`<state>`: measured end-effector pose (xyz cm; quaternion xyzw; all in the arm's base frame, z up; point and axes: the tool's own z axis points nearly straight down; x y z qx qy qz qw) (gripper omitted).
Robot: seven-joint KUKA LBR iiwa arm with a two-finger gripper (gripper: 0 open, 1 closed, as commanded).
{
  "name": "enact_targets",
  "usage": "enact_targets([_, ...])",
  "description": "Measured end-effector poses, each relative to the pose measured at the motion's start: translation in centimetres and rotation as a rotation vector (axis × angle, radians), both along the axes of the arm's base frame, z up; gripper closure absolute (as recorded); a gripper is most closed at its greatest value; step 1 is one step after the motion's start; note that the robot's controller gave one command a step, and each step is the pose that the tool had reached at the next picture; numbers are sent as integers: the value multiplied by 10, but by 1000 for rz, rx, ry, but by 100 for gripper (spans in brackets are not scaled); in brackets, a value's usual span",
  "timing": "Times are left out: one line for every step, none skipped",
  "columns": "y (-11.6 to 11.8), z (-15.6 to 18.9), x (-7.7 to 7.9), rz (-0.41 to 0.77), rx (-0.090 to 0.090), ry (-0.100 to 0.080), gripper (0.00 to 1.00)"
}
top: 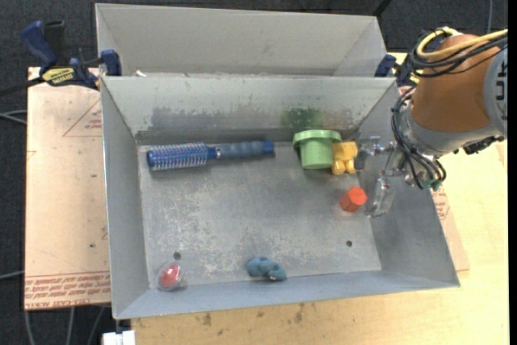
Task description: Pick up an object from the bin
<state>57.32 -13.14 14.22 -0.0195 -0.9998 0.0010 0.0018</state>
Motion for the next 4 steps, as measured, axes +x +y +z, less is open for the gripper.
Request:
enact_targets([-11,-74,5,339,4,-3,0])
enact_targets([-11,-72,6,339,3,-5,100])
enact_targets([-11,-72,6,339,3,-6,0])
enact_targets([22,-71,-2,594,5,-4,0])
